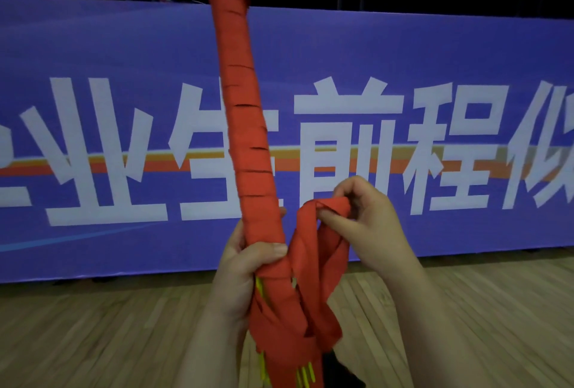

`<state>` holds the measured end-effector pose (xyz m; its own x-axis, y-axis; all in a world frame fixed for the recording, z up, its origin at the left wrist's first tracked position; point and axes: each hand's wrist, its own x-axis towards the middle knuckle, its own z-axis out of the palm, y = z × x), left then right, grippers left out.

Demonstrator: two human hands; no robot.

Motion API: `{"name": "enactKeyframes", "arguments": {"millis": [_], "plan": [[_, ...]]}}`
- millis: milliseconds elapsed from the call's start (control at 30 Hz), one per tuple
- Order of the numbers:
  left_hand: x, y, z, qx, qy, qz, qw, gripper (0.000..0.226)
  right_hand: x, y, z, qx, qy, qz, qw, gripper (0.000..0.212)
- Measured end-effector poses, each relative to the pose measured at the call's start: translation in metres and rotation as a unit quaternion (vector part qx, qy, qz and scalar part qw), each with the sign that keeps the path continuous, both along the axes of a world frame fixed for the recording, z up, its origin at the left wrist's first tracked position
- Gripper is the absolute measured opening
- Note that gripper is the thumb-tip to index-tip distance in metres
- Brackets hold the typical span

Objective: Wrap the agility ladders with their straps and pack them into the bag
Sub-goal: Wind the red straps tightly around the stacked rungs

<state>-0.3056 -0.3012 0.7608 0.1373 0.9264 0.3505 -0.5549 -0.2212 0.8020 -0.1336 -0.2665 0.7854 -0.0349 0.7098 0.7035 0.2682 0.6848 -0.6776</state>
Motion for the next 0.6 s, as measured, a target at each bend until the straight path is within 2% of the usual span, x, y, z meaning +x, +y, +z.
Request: {"name": "enactKeyframes", "arguments": {"millis": [67,167,267,367,500,600], "plan": [[-0.003,0.001,0.000,0.001,-0.006,-0.021,1.000,0.069,-0.003,-0.002,0.003,0.048,-0.072,-0.062,0.994,0.032],[-0.006,0.000,0.002,0.015,-0.010,-0.038,0.999,0.053,-0.011,-0.005,0.007,0.073,-0.114,-0.034,0.990,0.026],[-0.007,-0.001,0.002,-0.003,-0.006,-0.032,0.999,0.058,-0.016,-0.006,0.006,0.009,-0.105,0.030,0.994,0.021],[-0.005,-0.002,-0.001,-0.017,0.019,-0.021,0.999,0.063,-0.022,-0.002,0.006,0.018,-0.090,-0.006,0.996,0.023],[-0.001,-0.005,-0.001,0.007,0.070,-0.046,0.996,0.056,-0.030,0.004,0.004,0.056,-0.095,-0.065,0.992,0.026],[-0.001,-0.007,0.000,0.033,0.097,-0.036,0.994,0.055,-0.024,0.005,0.005,0.022,-0.011,-0.074,0.997,0.026]]}}
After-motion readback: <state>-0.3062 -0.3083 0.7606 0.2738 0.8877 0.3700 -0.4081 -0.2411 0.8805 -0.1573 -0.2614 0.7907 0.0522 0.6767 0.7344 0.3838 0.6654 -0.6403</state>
